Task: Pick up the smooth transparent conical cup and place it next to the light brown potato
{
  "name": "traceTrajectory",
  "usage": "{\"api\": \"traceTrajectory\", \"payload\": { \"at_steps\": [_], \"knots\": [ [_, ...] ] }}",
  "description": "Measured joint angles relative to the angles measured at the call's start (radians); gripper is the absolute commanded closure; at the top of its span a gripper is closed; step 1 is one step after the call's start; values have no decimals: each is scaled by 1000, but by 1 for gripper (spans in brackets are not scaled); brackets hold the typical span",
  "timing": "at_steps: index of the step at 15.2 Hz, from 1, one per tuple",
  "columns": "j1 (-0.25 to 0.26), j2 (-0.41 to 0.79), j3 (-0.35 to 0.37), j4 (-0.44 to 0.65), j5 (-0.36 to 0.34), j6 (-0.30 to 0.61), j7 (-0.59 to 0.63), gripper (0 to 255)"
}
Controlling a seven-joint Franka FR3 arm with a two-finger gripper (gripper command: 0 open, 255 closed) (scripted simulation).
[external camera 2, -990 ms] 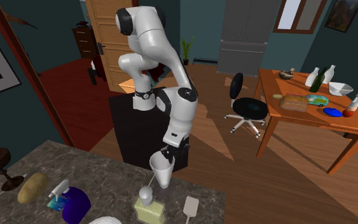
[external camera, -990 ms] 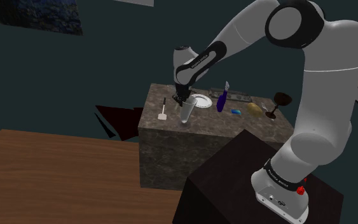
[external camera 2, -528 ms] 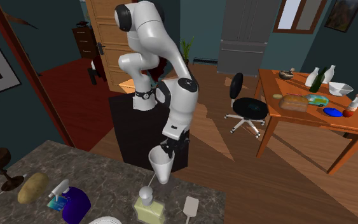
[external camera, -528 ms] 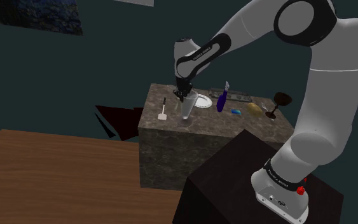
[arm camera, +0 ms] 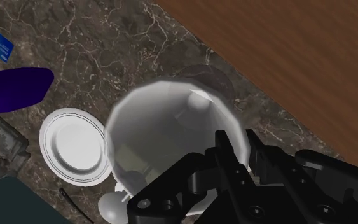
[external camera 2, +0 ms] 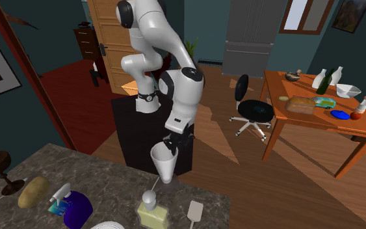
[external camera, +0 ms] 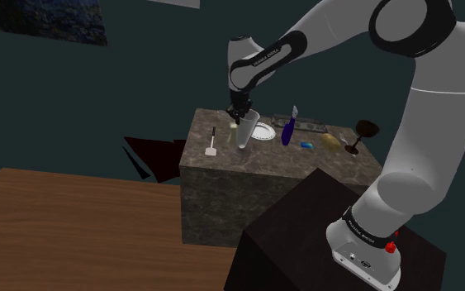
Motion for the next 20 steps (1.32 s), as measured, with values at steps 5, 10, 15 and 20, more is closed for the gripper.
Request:
{"api": "traceTrajectory", "payload": {
  "at_steps": [5, 10, 15, 20],
  "knots": [
    [-1, -39, 4, 18, 12, -56, -14, 255],
    [-2, -75, 8, 37, 23, -109, -27, 255],
    [-2, -104, 11, 69, 32, -170, -40, 255],
    [-3, -133, 12, 99, 41, -227, -53, 255]
  ]
}}
